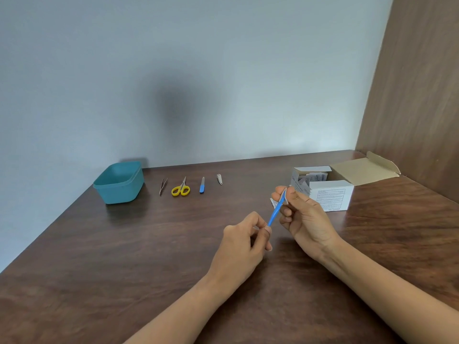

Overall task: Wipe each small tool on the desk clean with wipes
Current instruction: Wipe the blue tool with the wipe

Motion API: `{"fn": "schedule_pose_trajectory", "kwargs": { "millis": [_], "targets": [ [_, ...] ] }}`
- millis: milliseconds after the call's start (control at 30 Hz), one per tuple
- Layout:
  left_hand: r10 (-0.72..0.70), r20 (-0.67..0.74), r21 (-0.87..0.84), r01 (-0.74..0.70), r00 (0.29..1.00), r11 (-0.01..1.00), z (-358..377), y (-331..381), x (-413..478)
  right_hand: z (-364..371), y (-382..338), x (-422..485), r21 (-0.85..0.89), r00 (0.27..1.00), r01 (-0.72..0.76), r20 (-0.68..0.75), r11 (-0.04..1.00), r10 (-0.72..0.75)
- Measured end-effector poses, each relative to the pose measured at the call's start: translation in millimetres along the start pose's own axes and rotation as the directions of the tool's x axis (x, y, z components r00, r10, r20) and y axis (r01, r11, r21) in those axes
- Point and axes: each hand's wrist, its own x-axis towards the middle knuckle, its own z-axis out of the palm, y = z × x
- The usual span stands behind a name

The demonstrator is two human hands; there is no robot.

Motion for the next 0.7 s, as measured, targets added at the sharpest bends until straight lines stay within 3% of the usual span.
{"fn": "schedule_pose_trajectory", "kwargs": {
  "millis": [233, 533, 700],
  "targets": [
    [-0.018, -0.047, 0.01, 0.018, 0.999, 1.0, 0.0, -0.4, -0.3, -0.4, 2.1, -2.3, 0.12, 0.982, -0.099, 0.17, 0.988, 0.077],
    [-0.036, 0.015, 0.024, 0.035, 0.999, 0.999, 0.0, -1.0, 1.0, -2.2, 0.7, 2.8, 0.21, 0.996, -0.066, 0.075, 0.975, 0.052],
    [-0.028, 0.011, 0.033, 0.028, 1.0, 0.999, 0.3, -1.8, 0.9, -0.8, -0.4, 0.5, 0.11, 0.998, -0.033, 0.06, 0.993, 0.026]
  ]
}}
